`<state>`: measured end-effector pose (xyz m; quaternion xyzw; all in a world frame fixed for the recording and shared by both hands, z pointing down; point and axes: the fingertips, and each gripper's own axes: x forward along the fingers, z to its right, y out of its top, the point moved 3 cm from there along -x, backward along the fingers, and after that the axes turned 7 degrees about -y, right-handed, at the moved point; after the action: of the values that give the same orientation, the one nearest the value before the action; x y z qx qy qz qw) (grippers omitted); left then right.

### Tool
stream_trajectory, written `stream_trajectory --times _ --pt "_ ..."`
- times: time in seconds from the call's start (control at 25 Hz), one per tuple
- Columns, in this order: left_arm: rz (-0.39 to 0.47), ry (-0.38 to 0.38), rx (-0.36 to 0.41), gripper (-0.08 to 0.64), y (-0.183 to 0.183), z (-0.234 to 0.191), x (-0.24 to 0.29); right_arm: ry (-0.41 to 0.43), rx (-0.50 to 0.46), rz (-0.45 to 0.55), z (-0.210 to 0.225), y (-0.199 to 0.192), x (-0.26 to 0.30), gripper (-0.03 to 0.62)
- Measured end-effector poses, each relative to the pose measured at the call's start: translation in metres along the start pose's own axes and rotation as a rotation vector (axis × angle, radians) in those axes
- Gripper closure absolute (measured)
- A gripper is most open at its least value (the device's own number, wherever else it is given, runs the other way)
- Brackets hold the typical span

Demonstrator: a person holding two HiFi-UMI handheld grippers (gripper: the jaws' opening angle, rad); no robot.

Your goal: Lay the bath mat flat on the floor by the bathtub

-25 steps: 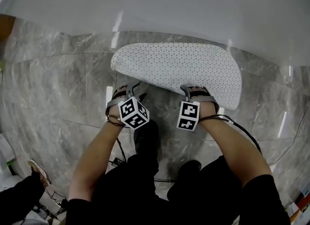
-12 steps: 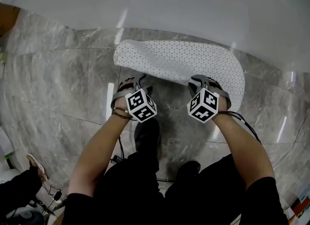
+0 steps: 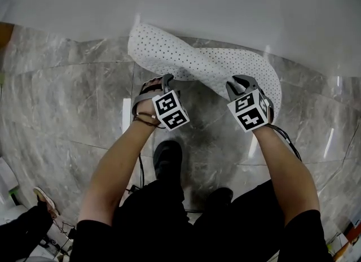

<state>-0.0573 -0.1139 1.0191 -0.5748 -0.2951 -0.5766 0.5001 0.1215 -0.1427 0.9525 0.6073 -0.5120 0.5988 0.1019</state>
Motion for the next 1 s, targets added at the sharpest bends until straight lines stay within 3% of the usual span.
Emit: stream_trajectory --times 0.16,0.36,0.6,0.68,0.72,0.8,0.88,0.92,1.0 --pt "-0.06 -0.046 0.015 0.314 0.002 -0.001 0.028 0.019 -0.016 -0.002 -0.01 -0.002 0.003 0.48" --pt "-0.042 -0.107 -0.11 0.307 0.008 -0.019 0.044 0.034 -0.066 0.016 -0.019 -0.005 0.002 0.479" --pt "-0.005 -0.226 -0.191 0.334 0.008 -0.023 0.048 0.035 0.03 0.016 -0.002 -0.007 0.005 0.479" --pt "-0.003 -0.234 -0.175 0.363 0.008 -0.022 0.048 0.035 0.047 0.015 0.001 -0.007 0.007 0.479" --pt "-0.006 -0.221 -0.144 0.412 0.008 -0.021 0.047 0.035 0.048 0.014 0.002 -0.008 0.008 0.48" --pt "-0.026 -0.168 -0.037 0.516 0.009 -0.016 0.046 0.033 0.05 0.011 0.002 -0.01 0.009 0.481" --pt "-0.056 -0.107 0.066 0.536 0.01 -0.012 0.046 0.033 0.054 0.009 0.003 -0.011 0.01 0.482" --pt "-0.066 -0.096 0.087 0.543 0.01 -0.011 0.046 0.033 0.056 0.008 0.003 -0.011 0.01 0.482" --pt "-0.064 -0.118 0.046 0.551 0.008 -0.009 0.046 0.035 0.053 0.008 0.002 -0.011 0.01 0.483"
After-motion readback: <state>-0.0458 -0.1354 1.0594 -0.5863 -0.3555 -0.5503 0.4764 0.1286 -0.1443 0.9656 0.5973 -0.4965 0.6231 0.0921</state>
